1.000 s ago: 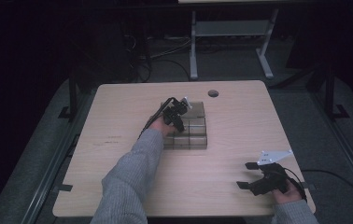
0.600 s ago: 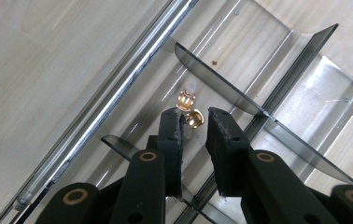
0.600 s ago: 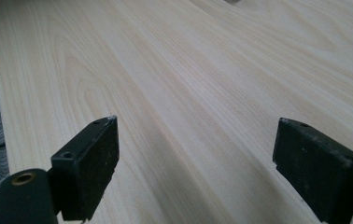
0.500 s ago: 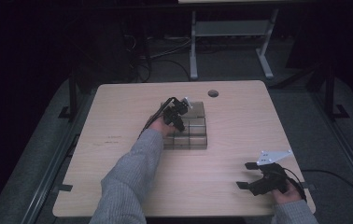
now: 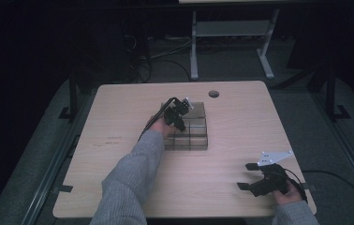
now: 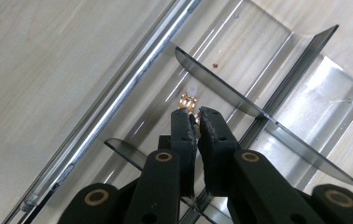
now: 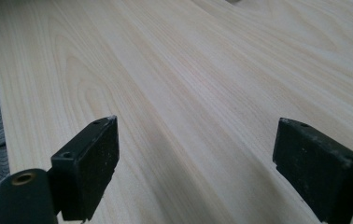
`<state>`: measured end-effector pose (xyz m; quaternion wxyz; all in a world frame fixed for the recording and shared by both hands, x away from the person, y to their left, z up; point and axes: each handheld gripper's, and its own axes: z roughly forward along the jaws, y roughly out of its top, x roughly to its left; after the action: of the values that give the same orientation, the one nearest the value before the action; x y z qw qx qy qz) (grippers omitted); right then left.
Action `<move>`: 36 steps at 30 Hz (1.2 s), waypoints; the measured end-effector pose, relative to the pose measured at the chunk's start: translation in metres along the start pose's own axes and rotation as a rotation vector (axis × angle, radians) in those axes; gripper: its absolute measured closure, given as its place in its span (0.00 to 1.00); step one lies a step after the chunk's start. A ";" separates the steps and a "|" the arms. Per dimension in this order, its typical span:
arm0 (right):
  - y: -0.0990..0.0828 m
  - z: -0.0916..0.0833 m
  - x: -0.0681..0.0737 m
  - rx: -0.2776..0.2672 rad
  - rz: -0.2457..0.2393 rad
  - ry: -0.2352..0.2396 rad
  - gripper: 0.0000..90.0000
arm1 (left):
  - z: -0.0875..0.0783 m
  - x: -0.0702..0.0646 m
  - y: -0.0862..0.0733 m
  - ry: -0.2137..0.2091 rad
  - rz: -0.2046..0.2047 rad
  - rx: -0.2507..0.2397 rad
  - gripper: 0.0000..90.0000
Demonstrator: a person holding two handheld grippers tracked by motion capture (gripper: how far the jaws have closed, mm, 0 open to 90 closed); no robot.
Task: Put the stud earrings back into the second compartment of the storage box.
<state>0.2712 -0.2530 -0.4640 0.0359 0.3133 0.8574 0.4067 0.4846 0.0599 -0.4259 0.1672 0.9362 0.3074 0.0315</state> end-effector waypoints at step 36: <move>0.000 0.000 0.000 0.005 -0.002 0.000 0.16 | -0.022 -0.008 -0.010 0.001 0.025 -0.055 0.75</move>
<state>0.2715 -0.2534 -0.4636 0.0359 0.3125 0.8587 0.4047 0.4685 0.0691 -0.4084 0.1925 0.9350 0.2947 0.0427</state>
